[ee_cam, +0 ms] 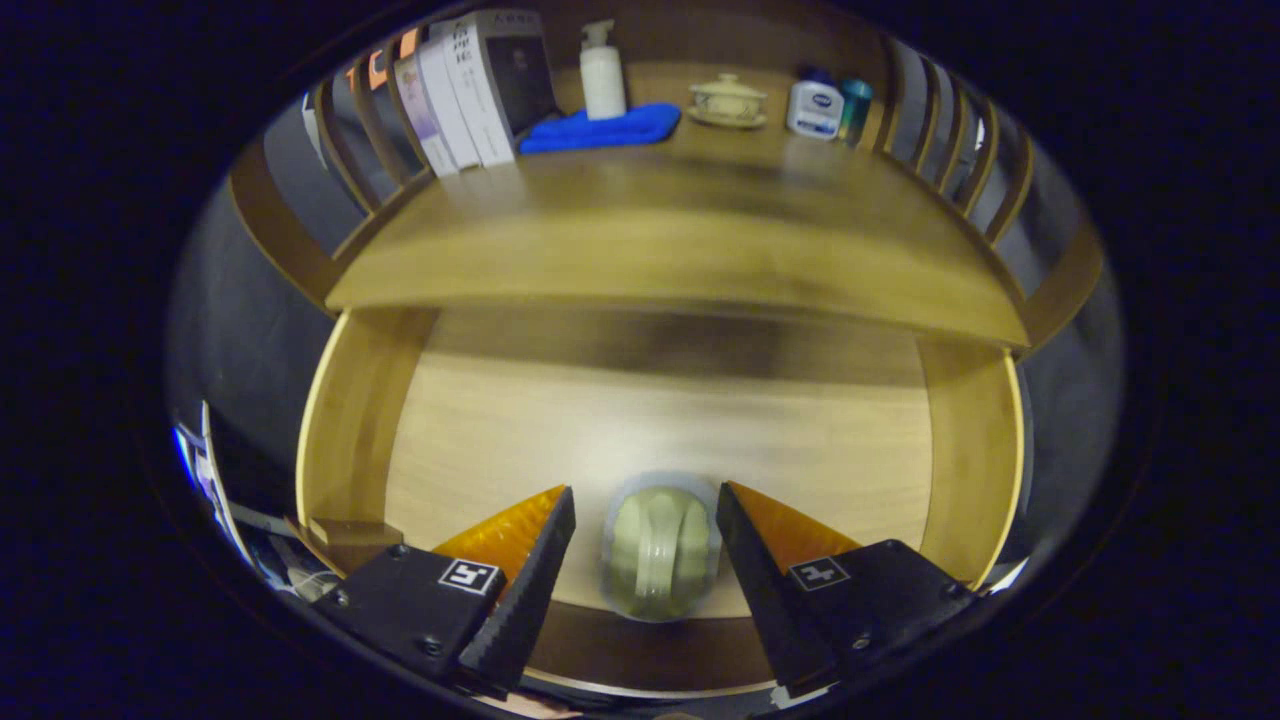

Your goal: Pull open the drawer, take out the items inside it, and place them on the countertop above the cabinet.

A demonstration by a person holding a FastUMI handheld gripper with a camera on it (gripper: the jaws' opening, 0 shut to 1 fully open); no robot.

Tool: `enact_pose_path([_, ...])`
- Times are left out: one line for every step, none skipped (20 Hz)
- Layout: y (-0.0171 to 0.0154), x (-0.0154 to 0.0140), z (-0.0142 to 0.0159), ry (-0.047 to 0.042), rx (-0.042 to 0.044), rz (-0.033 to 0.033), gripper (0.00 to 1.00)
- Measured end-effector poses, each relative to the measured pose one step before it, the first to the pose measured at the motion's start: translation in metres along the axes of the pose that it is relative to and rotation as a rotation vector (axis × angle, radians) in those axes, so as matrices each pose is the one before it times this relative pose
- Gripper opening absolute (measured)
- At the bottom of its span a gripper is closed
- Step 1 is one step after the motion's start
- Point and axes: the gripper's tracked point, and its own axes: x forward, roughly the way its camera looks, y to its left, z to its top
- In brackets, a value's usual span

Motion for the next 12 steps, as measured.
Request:
enact_pose_path([-0.00049, -0.00062, -0.00412, 0.02070, 0.01238, -0.00369, 0.89])
enact_pose_path([-0.00287, 0.00839, -0.00509, 0.01777, 0.00801, -0.00386, 0.87])
enact_pose_path([-0.00177, -0.00057, -0.00400, 0.02250, 0.00308, -0.00694, 0.85])
enact_pose_path([-0.00101, 0.00110, -0.00230, 0.01150, 0.00383, -0.00137, 0.79])
enact_pose_path([-0.00103, 0.00376, -0.00264, 0.01049, 0.00216, -0.00879, 0.76])
enact_pose_path([-0.00238, 0.00100, -0.00594, 0.01879, -0.00290, -0.01523, 0.72])
enact_pose_path([-0.00099, 0.00172, -0.00285, 0.01003, 0.00125, -0.00446, 0.70])
enact_pose_path([0.00028, 0.00310, -0.00270, 0.01317, 0.00518, -0.00655, 0.67])
enact_pose_path([-0.00124, 0.00229, -0.00278, 0.01230, 0.00099, -0.00452, 0.63])
enact_pose_path([-0.00465, 0.00166, 0.00198, -0.00797, 0.00105, -0.02385, 0.56])
enact_pose_path([0.00012, -0.00125, 0.00117, -0.01178, -0.00405, -0.00033, 0.46])
enact_pose_path([0.00209, -0.00035, 0.00121, -0.01636, -0.01184, 0.00177, 0.36])
